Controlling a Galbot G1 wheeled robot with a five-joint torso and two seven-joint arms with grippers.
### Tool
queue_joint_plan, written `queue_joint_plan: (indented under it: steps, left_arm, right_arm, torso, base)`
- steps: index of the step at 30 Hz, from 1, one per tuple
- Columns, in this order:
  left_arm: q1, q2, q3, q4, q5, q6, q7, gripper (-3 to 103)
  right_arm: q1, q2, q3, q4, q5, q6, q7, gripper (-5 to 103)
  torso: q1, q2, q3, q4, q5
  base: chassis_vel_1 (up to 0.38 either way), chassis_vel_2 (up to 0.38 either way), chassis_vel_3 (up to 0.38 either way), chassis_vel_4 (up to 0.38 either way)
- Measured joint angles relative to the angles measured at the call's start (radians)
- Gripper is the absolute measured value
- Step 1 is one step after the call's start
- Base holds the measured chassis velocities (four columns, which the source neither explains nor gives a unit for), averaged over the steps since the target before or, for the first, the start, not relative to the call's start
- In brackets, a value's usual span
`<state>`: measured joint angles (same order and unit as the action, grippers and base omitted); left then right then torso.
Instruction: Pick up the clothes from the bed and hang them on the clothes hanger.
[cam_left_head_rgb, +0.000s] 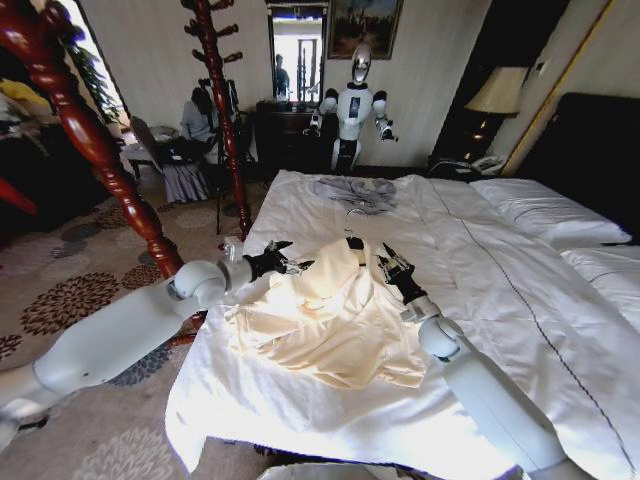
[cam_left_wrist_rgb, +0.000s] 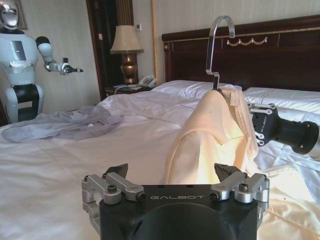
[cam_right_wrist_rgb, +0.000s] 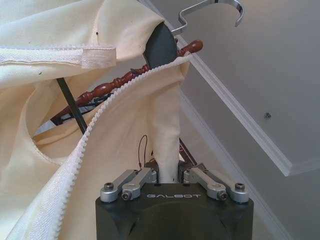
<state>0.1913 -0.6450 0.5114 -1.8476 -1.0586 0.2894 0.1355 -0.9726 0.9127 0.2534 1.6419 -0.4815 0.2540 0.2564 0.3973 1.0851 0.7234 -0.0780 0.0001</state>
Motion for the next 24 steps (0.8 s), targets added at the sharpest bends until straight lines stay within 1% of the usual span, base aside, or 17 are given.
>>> queue_joint_plan:
  steps: [3, 4, 5, 8, 9, 11, 12, 14, 15, 18, 20, 22, 24]
  left_arm:
    - [-0.016, -0.014, 0.027, 0.020, 0.021, -0.001, 0.009, 96]
    - [-0.023, -0.020, 0.035, 0.028, 0.026, -0.001, 0.014, 92]
    - [-0.033, -0.028, 0.043, 0.039, 0.027, -0.002, 0.020, 92]
    - [-0.063, -0.036, 0.069, 0.055, 0.009, -0.003, 0.036, 77]
    - [-0.063, -0.036, 0.069, 0.055, 0.009, -0.003, 0.036, 77]
    - [-0.074, -0.036, 0.085, 0.061, -0.016, 0.000, 0.044, 66]
    - [-0.077, -0.036, 0.091, 0.064, -0.026, 0.002, 0.049, 66]
    - [-0.083, -0.034, 0.106, 0.067, -0.031, 0.004, 0.058, 55]
    - [-0.083, -0.034, 0.106, 0.067, -0.031, 0.004, 0.058, 55]
    - [-0.089, -0.035, 0.126, 0.067, -0.022, 0.004, 0.065, 39]
    - [-0.088, -0.038, 0.127, 0.067, -0.020, 0.004, 0.063, 39]
    - [-0.080, -0.048, 0.129, 0.073, -0.011, 0.001, 0.063, 29]
    - [-0.071, -0.056, 0.127, 0.080, -0.007, -0.005, 0.062, 25]
  right_arm:
    - [-0.002, -0.001, 0.002, 0.000, -0.004, 0.006, -0.001, 18]
    - [-0.003, -0.002, 0.003, 0.000, -0.009, 0.009, -0.001, 18]
    - [-0.004, -0.004, 0.006, 0.000, -0.019, 0.018, -0.002, 18]
    - [-0.004, -0.015, 0.013, -0.002, -0.033, 0.037, -0.005, 18]
    - [-0.004, -0.015, 0.013, -0.002, -0.033, 0.037, -0.005, 18]
    - [0.000, -0.021, 0.015, -0.002, -0.036, 0.044, -0.006, 18]
    - [0.002, -0.023, 0.015, -0.001, -0.036, 0.045, -0.007, 18]
    - [0.004, -0.026, 0.013, 0.002, -0.037, 0.046, -0.007, 18]
    - [0.004, -0.026, 0.013, 0.002, -0.037, 0.046, -0.007, 18]
    - [0.003, -0.031, 0.008, 0.006, -0.045, 0.054, -0.008, 18]
    - [0.002, -0.031, 0.008, 0.007, -0.046, 0.058, -0.009, 18]
    - [0.002, -0.031, 0.008, 0.008, -0.050, 0.062, -0.012, 18]
    - [0.002, -0.029, 0.008, 0.010, -0.056, 0.064, -0.013, 18]
  torso:
    - [0.000, 0.000, 0.000, 0.0000, 0.0000]
    - [0.000, 0.000, 0.000, 0.0000, -0.0001]
    - [0.000, 0.000, 0.000, 0.0000, 0.0000]
    - [0.000, 0.000, 0.000, 0.0000, 0.0001]
    - [0.000, 0.000, 0.000, 0.0000, 0.0001]
    - [0.000, 0.000, 0.000, 0.0000, 0.0001]
    - [0.000, 0.000, 0.000, 0.0001, 0.0000]
    - [0.000, 0.000, 0.000, 0.0002, -0.0001]
    - [0.000, 0.000, 0.000, 0.0002, -0.0001]
    - [0.000, 0.000, 0.000, 0.0002, 0.0000]
    - [0.000, 0.000, 0.000, 0.0002, 0.0000]
    - [0.000, 0.000, 0.000, 0.0001, 0.0000]
    - [0.000, 0.000, 0.000, 0.0000, 0.0000]
  base:
    - [0.000, 0.000, 0.000, 0.000]
    - [0.000, 0.000, 0.000, 0.000]
    - [0.000, 0.000, 0.000, 0.000]
    - [0.000, 0.000, 0.000, 0.000]
    - [0.000, 0.000, 0.000, 0.000]
    - [0.000, 0.000, 0.000, 0.000]
    - [0.000, 0.000, 0.000, 0.000]
    - [0.000, 0.000, 0.000, 0.000]
    - [0.000, 0.000, 0.000, 0.000]
    - [0.000, 0.000, 0.000, 0.000]
    - [0.000, 0.000, 0.000, 0.000]
    - [0.000, 0.000, 0.000, 0.000]
    - [0.000, 0.000, 0.000, 0.000]
